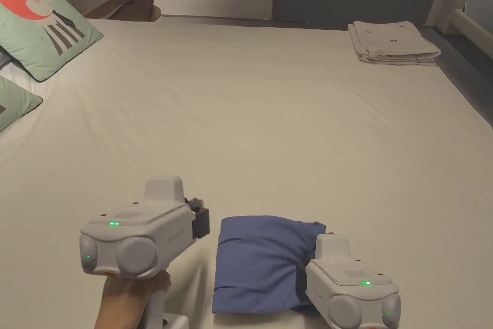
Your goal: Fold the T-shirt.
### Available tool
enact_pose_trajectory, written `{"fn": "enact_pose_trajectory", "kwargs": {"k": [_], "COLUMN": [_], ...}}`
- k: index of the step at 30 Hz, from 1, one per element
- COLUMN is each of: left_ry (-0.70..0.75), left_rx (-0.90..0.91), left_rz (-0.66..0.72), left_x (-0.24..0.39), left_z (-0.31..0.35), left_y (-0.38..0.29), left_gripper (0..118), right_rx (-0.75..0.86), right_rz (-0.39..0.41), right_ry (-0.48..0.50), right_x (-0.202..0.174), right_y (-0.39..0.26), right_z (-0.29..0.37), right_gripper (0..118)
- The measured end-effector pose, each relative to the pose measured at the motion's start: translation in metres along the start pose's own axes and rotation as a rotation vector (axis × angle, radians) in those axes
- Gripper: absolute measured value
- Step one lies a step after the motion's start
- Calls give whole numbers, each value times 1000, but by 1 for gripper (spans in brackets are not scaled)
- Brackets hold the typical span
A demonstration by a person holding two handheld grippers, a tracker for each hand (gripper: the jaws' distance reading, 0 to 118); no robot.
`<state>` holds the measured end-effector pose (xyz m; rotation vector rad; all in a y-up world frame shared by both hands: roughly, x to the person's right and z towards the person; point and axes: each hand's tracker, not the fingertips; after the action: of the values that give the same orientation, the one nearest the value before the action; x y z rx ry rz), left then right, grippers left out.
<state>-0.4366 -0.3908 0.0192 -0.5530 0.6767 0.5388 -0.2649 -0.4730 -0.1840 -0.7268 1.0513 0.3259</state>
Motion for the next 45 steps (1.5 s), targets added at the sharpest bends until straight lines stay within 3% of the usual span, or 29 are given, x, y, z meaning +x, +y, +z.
{"fn": "enact_pose_trajectory", "kwargs": {"k": [1,2,4,5,6,13,14,16,17,19,22,25,28,32,41,45], "left_ry": [-25,-45,-67,-78,-92,-265,-300,-330,-346,-327,-325,-343,-319,-263,19,168], "left_rx": [-47,-112,-179,-204,-219,-393,-409,-397,-402,-400,-386,-385,-365,-328,-278,-282], "left_rz": [33,48,86,98,136,385,413,462,465,452,422,467,362,247,137,119], "left_x": [0,-1,-4,2,2,-32,-37,-41,-46,-45,-34,-22,-8,-34,-188,-261], "left_z": [-5,-13,-28,-24,-26,-76,-81,-82,-85,-87,-79,-68,-53,-43,-6,16], "left_y": [-2,-4,-10,-11,-13,-22,-23,-26,-28,-32,-36,-40,-30,-4,59,77], "left_gripper": [15,35,89,104,111,106,95,60,52,46,20,17,15,15,15,15], "right_rx": [0,0,1,4,5,8,9,11,12,14,20,33,100,238,500,536], "right_rz": [0,1,5,4,-1,-11,-16,-21,-23,-24,-30,-24,21,45,86,94], "right_ry": [0,1,1,2,4,20,22,26,28,30,39,50,24,15,-19,-2], "right_x": [0,-1,-1,-1,0,5,6,7,8,8,10,10,5,-4,-50,-72], "right_y": [0,1,1,0,1,-3,-4,-5,-6,-7,-8,-7,5,37,112,131], "right_z": [1,2,4,5,1,-5,-7,-8,-8,-7,-6,-1,16,42,86,82], "right_gripper": [0,0,0,0,0,0,0,0,0,0,0,0,0,0,0,0]}}
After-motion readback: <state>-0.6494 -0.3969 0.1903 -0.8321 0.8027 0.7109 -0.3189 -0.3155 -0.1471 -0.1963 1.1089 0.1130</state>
